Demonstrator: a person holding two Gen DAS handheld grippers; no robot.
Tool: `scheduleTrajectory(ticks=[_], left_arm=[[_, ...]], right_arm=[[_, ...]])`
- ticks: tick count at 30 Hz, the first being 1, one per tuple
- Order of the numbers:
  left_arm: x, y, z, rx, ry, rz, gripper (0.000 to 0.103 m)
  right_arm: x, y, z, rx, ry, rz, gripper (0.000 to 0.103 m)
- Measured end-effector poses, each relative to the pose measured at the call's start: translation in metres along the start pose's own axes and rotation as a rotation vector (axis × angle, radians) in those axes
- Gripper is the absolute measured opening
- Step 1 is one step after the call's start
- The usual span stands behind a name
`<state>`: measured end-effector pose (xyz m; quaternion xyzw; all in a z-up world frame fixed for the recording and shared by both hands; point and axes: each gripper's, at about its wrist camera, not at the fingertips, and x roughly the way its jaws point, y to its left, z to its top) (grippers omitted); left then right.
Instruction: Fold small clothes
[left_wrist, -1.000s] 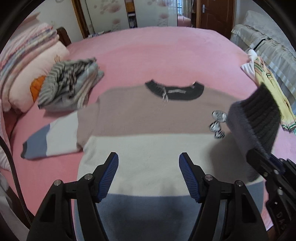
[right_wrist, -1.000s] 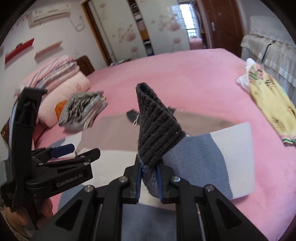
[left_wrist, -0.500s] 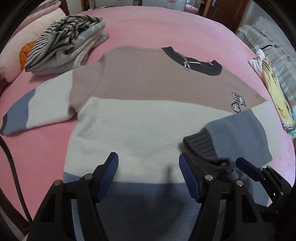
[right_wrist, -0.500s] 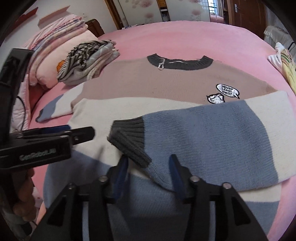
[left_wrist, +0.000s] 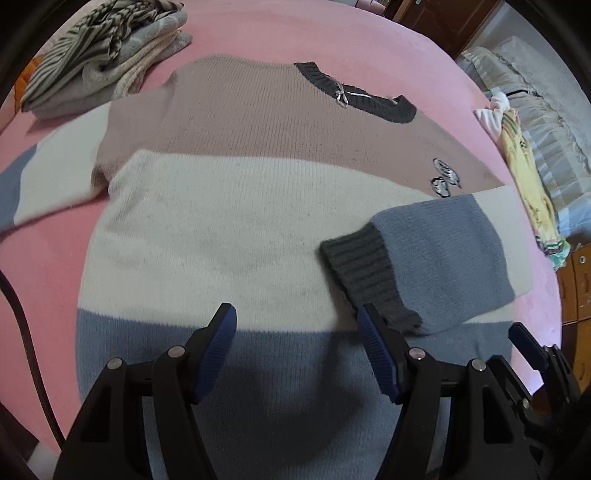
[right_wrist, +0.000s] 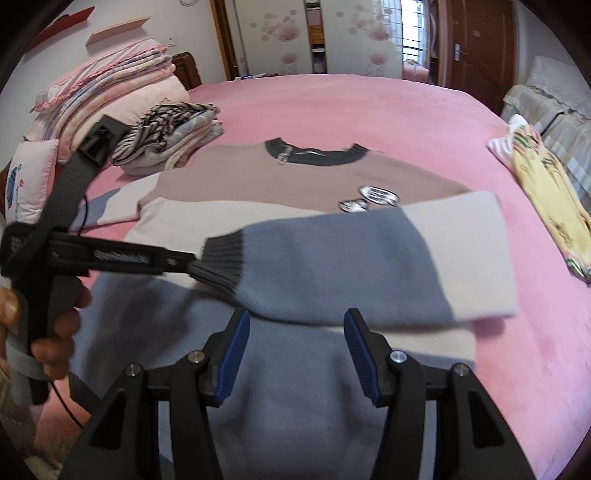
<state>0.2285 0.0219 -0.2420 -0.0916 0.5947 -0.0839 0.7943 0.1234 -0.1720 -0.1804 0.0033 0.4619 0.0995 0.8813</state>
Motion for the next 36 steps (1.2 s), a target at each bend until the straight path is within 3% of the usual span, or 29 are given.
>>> scheduleTrajectory(ticks=[6, 14, 18, 19, 22, 25, 28, 32, 36], left_arm=[[-0.007, 0.003, -0.016, -0.051, 0.017, -0.102, 0.067], [0.013, -0.001, -0.018, -0.179, 0.053, -0.35, 0.067], [0.029, -0.005, -0.01, -0.234, 0.055, -0.393, 0.065], [0.032, -0.005, -0.008, -0.248, 0.053, -0.402, 0.062], [0.04, -0.008, 0.0, -0.281, 0.046, -0.424, 0.04], [0.037, -0.017, 0.01, -0.253, 0.014, -0.389, 0.022], [0.031, -0.028, 0.018, -0.196, -0.004, -0.348, 0.013], [0.022, -0.05, 0.025, -0.035, -0.017, -0.202, 0.009], [-0.016, -0.073, 0.03, 0.125, -0.177, -0.091, 0.009]], right_arm=[[-0.006, -0.015, -0.008, 0.025, -0.009, -0.022, 0.054], [-0.015, -0.025, -0.014, 0.046, -0.034, -0.05, 0.054], [-0.016, -0.033, -0.02, 0.064, -0.035, -0.058, 0.054], [-0.016, -0.035, -0.021, 0.069, -0.033, -0.06, 0.054], [-0.013, -0.042, -0.024, 0.088, -0.022, -0.064, 0.054], [-0.013, -0.046, -0.026, 0.098, -0.024, -0.071, 0.053], [-0.013, -0.05, -0.026, 0.101, -0.03, -0.091, 0.054], [-0.013, -0.061, -0.025, 0.13, -0.035, -0.108, 0.054], [-0.015, -0.074, -0.022, 0.163, -0.043, -0.128, 0.054]])
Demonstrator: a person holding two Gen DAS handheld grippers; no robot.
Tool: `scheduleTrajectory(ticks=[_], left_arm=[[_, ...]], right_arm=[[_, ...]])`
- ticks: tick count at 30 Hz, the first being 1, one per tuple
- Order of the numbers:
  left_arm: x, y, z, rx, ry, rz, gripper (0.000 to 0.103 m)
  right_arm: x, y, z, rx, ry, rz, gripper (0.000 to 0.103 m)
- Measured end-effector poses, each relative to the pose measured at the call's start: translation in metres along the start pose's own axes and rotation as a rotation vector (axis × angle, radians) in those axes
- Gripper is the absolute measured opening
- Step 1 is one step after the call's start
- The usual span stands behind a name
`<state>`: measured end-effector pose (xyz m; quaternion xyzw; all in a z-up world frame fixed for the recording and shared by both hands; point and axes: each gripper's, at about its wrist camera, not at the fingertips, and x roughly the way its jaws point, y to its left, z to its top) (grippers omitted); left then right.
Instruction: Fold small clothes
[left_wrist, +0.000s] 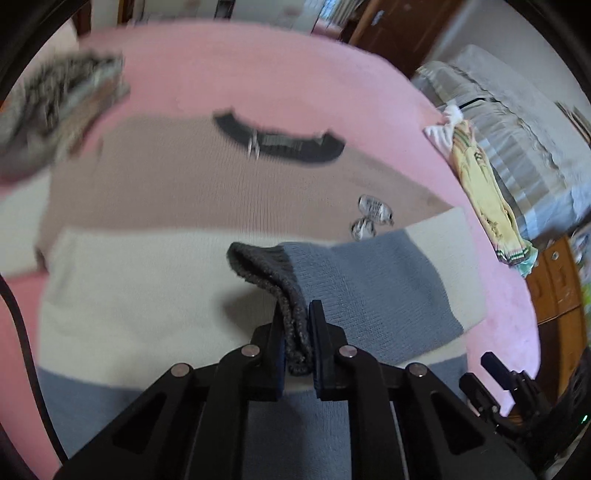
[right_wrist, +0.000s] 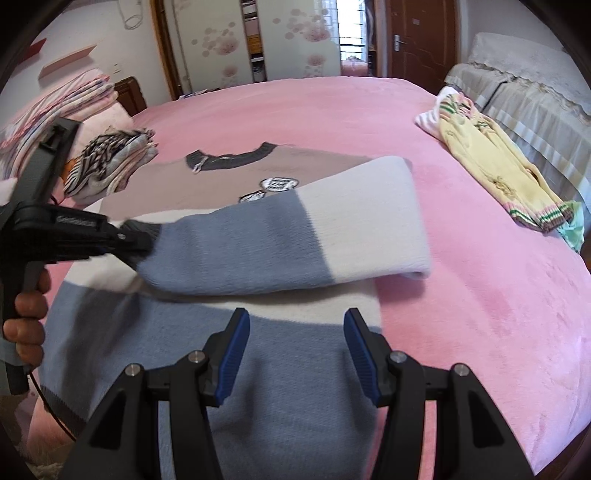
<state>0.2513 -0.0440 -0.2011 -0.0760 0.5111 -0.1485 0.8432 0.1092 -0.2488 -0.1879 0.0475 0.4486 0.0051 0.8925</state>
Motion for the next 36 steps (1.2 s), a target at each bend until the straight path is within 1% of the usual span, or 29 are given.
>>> scheduleTrajectory(ticks=[4, 6, 8, 10, 13, 17, 20, 21, 24, 25, 28, 30, 32, 36], left_arm=[[-0.037, -0.012, 0.017, 0.115, -0.159, 0.077, 0.009], [-0.045, -0.01, 0.025, 0.138, -0.192, 0.108, 0.009], [-0.049, 0.0, 0.029, 0.132, -0.204, 0.132, 0.009], [-0.051, 0.017, 0.032, 0.102, -0.202, 0.149, 0.009], [-0.043, 0.043, 0.033, 0.07, -0.191, 0.169, 0.009], [-0.019, 0.067, 0.03, 0.047, -0.152, 0.153, 0.009], [-0.006, 0.074, 0.029, 0.036, -0.142, 0.168, 0.009], [-0.005, 0.075, 0.029, 0.031, -0.152, 0.171, 0.009], [-0.014, 0.08, 0.035, 0.007, -0.209, 0.166, 0.009], [-0.017, 0.083, 0.037, -0.005, -0.225, 0.164, 0.009], [-0.018, 0.086, 0.042, -0.022, -0.227, 0.156, 0.009], [-0.019, 0.085, 0.043, -0.026, -0.229, 0.149, 0.009], [-0.02, 0.083, 0.044, -0.032, -0.239, 0.14, 0.009], [-0.032, 0.079, 0.049, -0.058, -0.289, 0.114, 0.009]], right_arm=[[-0.003, -0.01, 0.006, 0.018, -0.012, -0.024, 0.054], [-0.005, -0.016, 0.011, 0.028, -0.02, -0.036, 0.054], [-0.008, -0.023, 0.017, 0.036, -0.027, -0.056, 0.054], [-0.01, -0.033, 0.025, 0.047, -0.034, -0.082, 0.054], [-0.011, -0.05, 0.038, 0.067, -0.035, -0.104, 0.054], [0.004, -0.07, 0.064, 0.084, -0.006, -0.102, 0.054], [0.026, -0.074, 0.087, 0.077, 0.032, -0.07, 0.054], [0.033, -0.073, 0.093, 0.067, 0.042, -0.067, 0.054], [0.05, -0.076, 0.104, 0.044, 0.076, -0.112, 0.054], [0.053, -0.078, 0.105, 0.041, 0.085, -0.116, 0.054], [0.054, -0.085, 0.094, 0.056, 0.107, -0.091, 0.054], [0.053, -0.084, 0.081, 0.058, 0.119, -0.071, 0.054], [0.057, -0.08, 0.066, 0.047, 0.149, -0.07, 0.054], [0.074, -0.068, 0.05, 0.023, 0.198, -0.067, 0.054]])
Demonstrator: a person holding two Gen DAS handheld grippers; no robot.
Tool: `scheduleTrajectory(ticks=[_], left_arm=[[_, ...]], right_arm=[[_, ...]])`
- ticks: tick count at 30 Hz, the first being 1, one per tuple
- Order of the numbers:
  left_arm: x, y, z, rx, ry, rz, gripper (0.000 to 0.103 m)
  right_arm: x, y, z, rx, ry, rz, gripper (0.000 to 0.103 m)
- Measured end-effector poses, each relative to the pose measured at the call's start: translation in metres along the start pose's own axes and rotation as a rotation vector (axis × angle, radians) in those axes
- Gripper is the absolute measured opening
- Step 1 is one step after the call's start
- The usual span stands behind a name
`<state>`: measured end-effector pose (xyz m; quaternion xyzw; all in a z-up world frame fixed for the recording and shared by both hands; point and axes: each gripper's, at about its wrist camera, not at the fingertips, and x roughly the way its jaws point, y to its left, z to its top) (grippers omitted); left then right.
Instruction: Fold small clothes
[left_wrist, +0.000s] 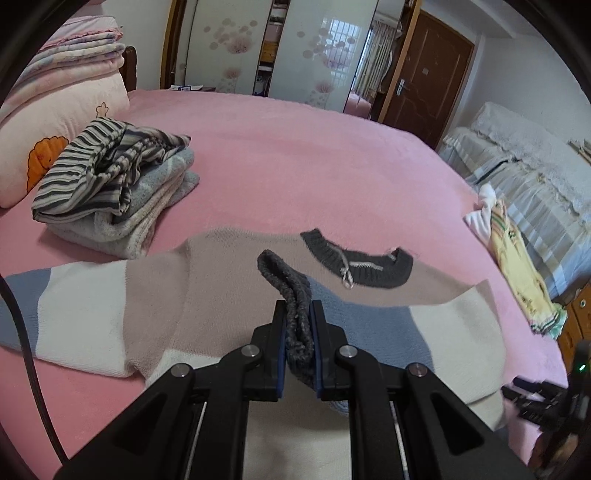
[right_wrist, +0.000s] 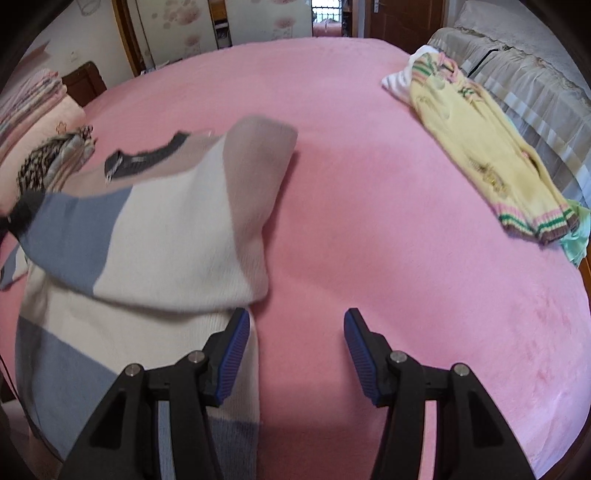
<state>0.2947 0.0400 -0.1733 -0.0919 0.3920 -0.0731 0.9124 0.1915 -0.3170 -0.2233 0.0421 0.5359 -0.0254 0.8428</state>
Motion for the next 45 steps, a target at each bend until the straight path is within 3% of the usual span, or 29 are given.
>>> scheduleTrajectory(ticks=[5, 9, 12, 17, 21, 27, 29, 32, 34, 36, 39, 42, 45], left_arm=[[-0.009, 0.002, 0.01, -0.022, -0.044, 0.0, 0.009], [-0.003, 0.012, 0.006, -0.047, -0.029, 0.034, 0.009], [0.009, 0.022, -0.007, -0.056, 0.008, 0.078, 0.009], [0.036, 0.043, -0.031, -0.061, 0.08, 0.146, 0.01], [0.052, 0.056, -0.043, -0.074, 0.131, 0.144, 0.011], [0.041, 0.06, -0.043, -0.03, 0.172, 0.148, 0.024], [0.022, 0.067, -0.039, -0.041, 0.153, 0.171, 0.036], [-0.008, 0.072, -0.031, -0.042, 0.087, 0.188, 0.037], [-0.013, 0.06, -0.024, -0.002, 0.091, 0.191, 0.037], [-0.009, 0.045, -0.021, 0.028, 0.093, 0.157, 0.037], [0.004, 0.02, -0.019, 0.072, 0.094, 0.11, 0.037], [0.026, 0.004, -0.02, 0.084, 0.121, 0.093, 0.037], [0.057, 0.009, -0.024, 0.031, 0.206, 0.119, 0.036]], right_arm=[[0.018, 0.009, 0.009, 0.045, -0.013, 0.019, 0.054], [0.026, 0.006, 0.017, 0.12, -0.064, 0.034, 0.053], [0.025, 0.009, 0.016, 0.113, -0.089, -0.025, 0.021], [0.017, 0.026, 0.014, 0.025, -0.115, -0.151, 0.021], [0.027, 0.029, 0.013, -0.024, -0.078, -0.195, 0.03], [0.0, 0.023, 0.011, -0.06, -0.021, -0.139, 0.037], [-0.021, 0.022, 0.011, -0.089, -0.054, -0.138, 0.037], [-0.046, 0.024, 0.016, -0.12, -0.111, -0.143, 0.037], [-0.052, 0.033, 0.028, -0.139, -0.145, -0.13, 0.037], [-0.048, 0.047, 0.045, -0.163, -0.175, -0.125, 0.035], [-0.026, 0.076, 0.072, -0.203, -0.182, -0.064, 0.022], [0.006, 0.099, 0.095, -0.214, -0.149, -0.001, 0.02], [0.044, 0.104, 0.113, -0.196, -0.07, 0.025, 0.013]])
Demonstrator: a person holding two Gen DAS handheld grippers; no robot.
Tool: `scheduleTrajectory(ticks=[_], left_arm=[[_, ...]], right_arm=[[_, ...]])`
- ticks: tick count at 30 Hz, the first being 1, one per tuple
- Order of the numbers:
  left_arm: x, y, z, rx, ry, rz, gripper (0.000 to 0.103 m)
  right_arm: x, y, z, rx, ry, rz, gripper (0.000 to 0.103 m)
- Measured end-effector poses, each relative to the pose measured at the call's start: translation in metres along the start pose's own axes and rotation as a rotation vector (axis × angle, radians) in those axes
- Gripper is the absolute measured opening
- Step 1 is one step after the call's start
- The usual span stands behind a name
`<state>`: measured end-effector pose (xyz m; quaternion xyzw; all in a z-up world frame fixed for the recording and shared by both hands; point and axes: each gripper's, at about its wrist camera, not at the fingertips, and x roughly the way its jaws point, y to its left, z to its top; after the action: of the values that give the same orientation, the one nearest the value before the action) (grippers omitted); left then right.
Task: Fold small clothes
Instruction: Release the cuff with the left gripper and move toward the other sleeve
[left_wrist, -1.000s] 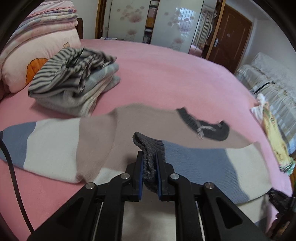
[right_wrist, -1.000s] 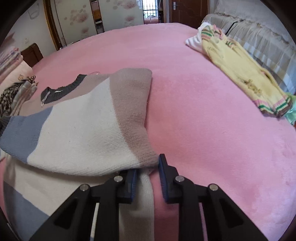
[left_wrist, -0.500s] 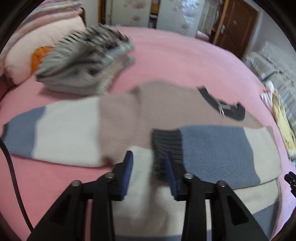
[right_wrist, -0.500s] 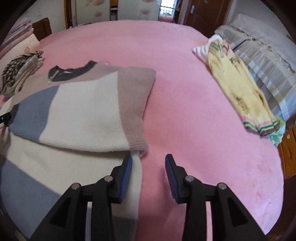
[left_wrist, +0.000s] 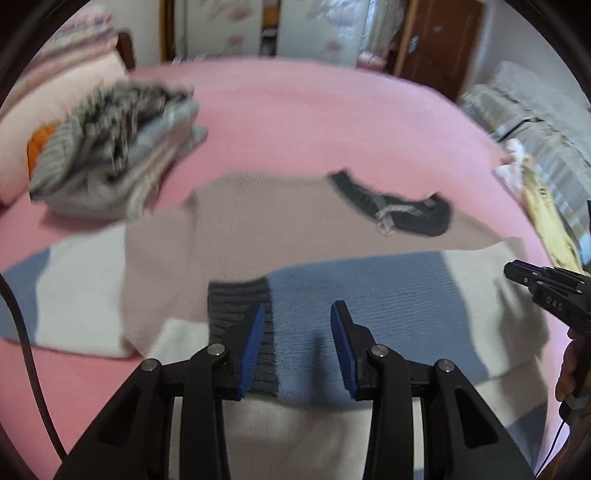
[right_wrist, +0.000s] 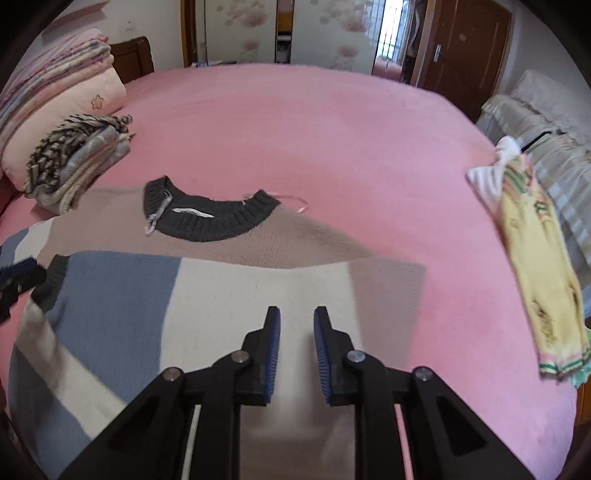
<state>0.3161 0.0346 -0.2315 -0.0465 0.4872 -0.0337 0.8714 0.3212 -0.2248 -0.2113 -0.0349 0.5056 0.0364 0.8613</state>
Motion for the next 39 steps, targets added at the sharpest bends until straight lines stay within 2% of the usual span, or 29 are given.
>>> scheduleTrajectory(ticks=[3, 5, 6, 8, 11, 16, 18, 19, 20, 22, 24, 28, 32, 39], left_arm=[[0.022, 0.01, -0.002, -0.036, 0.055, 0.041, 0.03], [0.025, 0.014, -0.005, -0.033, 0.053, 0.047, 0.029], [0.025, 0.013, -0.006, -0.026, 0.049, 0.053, 0.029], [0.026, 0.013, -0.008, -0.014, 0.041, 0.069, 0.029], [0.028, 0.015, -0.01, -0.017, 0.039, 0.069, 0.029], [0.026, 0.016, -0.009, -0.034, 0.047, 0.059, 0.029], [0.019, 0.018, -0.007, -0.043, 0.058, 0.043, 0.035], [0.013, 0.02, -0.006, -0.049, 0.06, 0.03, 0.047], [0.005, 0.021, -0.006, -0.056, 0.056, 0.022, 0.059], [-0.018, 0.023, -0.007, -0.064, 0.021, 0.025, 0.072], [-0.039, 0.026, -0.011, -0.058, 0.0, 0.034, 0.075], [-0.069, 0.037, -0.021, -0.037, 0.014, 0.079, 0.076], [-0.099, 0.058, -0.038, -0.04, 0.015, 0.12, 0.087], [-0.142, 0.091, -0.065, -0.08, 0.011, 0.157, 0.089]], right_arm=[[0.025, -0.016, 0.006, 0.03, 0.047, -0.024, 0.011], [0.034, -0.036, 0.008, 0.054, 0.058, -0.06, 0.006], [0.036, -0.046, 0.01, 0.069, 0.058, -0.064, 0.0], [0.039, -0.07, 0.011, 0.112, 0.056, -0.085, 0.0], [0.042, -0.094, 0.012, 0.162, 0.06, -0.025, 0.0], [0.036, -0.098, 0.012, 0.201, 0.044, -0.031, 0.0], [0.028, -0.09, 0.012, 0.204, 0.045, -0.047, 0.0], [0.022, -0.084, 0.011, 0.2, 0.042, -0.042, 0.004], [0.013, -0.077, 0.01, 0.185, 0.033, -0.038, 0.004], [-0.007, -0.058, 0.008, 0.143, 0.005, -0.02, 0.005], [-0.028, -0.035, 0.002, 0.098, -0.015, -0.002, 0.006], [-0.065, 0.016, -0.016, 0.006, -0.053, 0.037, 0.006], [-0.094, 0.061, -0.029, -0.053, -0.08, 0.088, 0.006], [-0.125, 0.133, -0.049, -0.101, -0.098, 0.169, 0.011]])
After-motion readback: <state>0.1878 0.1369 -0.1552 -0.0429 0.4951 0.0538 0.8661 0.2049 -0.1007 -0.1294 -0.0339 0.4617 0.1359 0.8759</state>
